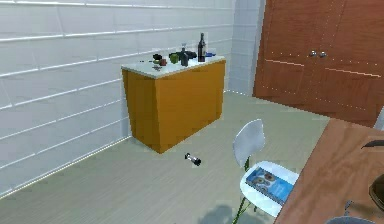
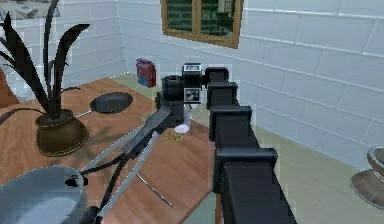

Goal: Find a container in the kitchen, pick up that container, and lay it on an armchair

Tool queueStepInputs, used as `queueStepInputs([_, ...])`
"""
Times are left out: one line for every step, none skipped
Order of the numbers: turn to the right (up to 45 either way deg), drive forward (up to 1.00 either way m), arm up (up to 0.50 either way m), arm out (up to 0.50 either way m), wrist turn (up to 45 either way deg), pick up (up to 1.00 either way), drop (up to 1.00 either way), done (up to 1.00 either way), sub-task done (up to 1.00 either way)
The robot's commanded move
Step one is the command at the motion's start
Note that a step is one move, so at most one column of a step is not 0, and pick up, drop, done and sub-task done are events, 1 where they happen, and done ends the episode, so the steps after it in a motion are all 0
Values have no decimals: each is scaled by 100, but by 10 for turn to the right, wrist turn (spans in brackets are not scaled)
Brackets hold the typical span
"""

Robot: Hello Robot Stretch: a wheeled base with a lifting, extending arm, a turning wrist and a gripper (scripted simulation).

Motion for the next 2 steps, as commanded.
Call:
queueStepInputs([0,0,0,-24,0,0,0,0,0])
queueStepInputs([-450,0,0,0,0,0,0,0,0])
